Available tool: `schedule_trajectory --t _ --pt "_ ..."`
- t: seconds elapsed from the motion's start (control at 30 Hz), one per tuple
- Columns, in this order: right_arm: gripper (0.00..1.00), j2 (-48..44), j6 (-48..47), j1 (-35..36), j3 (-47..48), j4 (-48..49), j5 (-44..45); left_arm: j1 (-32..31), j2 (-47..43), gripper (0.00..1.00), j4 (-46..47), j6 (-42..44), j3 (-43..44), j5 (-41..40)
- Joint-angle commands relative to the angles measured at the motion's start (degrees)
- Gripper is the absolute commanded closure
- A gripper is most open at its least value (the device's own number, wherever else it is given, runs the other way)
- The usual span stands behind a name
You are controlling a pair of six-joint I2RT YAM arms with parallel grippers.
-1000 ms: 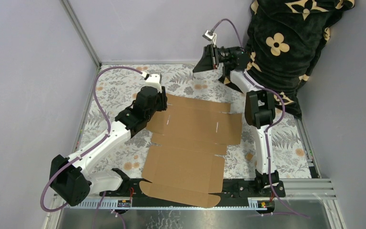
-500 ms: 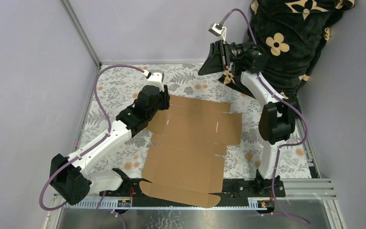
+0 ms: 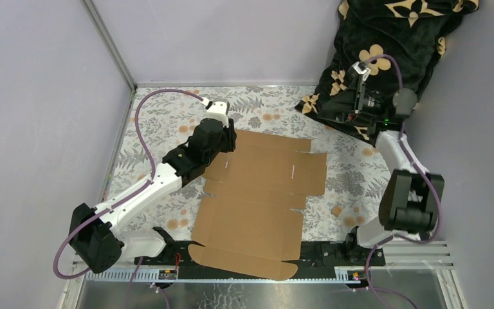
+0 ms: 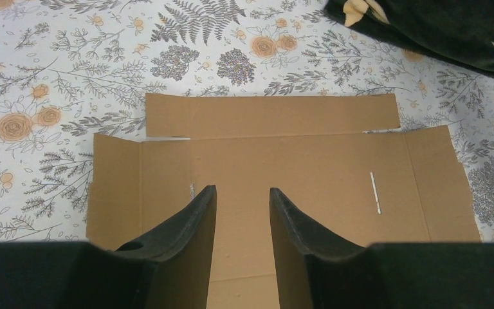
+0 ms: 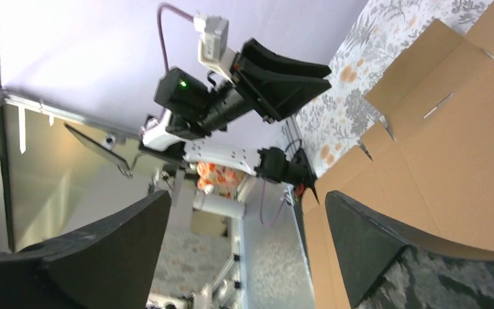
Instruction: Fold the paper box
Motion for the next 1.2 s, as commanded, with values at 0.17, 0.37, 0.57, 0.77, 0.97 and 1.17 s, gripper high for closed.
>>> schedule_trajectory --t 0.17,0.37,0.57,0.77,0.97,1.17 --pt "0.00 -11.59 -93.07 -0.64 19.02 -116.44 30.91 -1.00 -0.56 0.57 4.24 0.38 -1.41 0.73" --pt "0.00 -17.54 -88.78 -0.60 13.46 -110.84 52.61 -1.01 -1.33 0.55 6.05 -0.31 -4.40 0.79" --pt "0.00 -20.02 -83.27 -0.60 8.62 -108.22 66.31 -1.01 -1.54 0.01 9.72 -3.69 -8.69 0.61" --pt "0.00 -21.19 -72.38 -0.70 0.01 -96.64 60.99 -1.07 -0.49 0.01 8.87 -6.33 -10.10 -1.51" --pt "0.24 -18.98 -72.66 -0.35 -11.74 -88.49 61.45 -1.07 0.84 0.01 6.31 -8.40 -11.63 -3.98" --pt "0.34 -15.68 -75.87 2.86 -15.01 -85.84 64.62 -1.10 1.75 0.01 7.90 -11.23 -13.62 -2.58"
